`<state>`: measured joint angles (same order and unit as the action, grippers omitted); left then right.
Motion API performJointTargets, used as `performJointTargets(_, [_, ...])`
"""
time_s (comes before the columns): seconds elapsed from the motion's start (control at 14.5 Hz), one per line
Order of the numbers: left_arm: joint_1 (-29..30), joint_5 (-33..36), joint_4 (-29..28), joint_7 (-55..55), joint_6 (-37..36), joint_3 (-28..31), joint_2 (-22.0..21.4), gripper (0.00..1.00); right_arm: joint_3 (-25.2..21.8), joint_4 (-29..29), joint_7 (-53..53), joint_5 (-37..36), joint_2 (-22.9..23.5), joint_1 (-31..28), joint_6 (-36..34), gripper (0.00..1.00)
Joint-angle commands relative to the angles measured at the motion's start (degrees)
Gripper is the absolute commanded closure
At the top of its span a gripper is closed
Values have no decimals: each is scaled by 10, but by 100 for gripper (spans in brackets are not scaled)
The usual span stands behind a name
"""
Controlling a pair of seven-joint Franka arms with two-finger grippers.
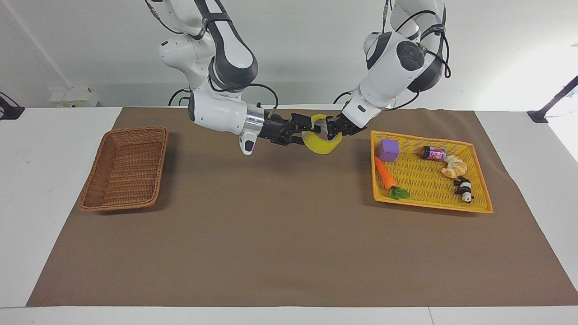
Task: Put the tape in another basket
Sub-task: 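Grasp the tape rim with the right gripper beside the left gripper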
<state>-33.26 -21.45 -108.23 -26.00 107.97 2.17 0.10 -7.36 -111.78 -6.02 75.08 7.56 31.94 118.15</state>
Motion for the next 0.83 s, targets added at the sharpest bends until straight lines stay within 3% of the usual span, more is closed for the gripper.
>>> performJointTargets(0.0, [-5,-8,7,-1,-1,6,-4,88,-3,-14,2,-9,-15,1,-5,8])
performJointTargets(0.76, [-6,-7,7,-1,-2,6,-4,88,-3,-30,-8,-17,-25,12,-1,17])
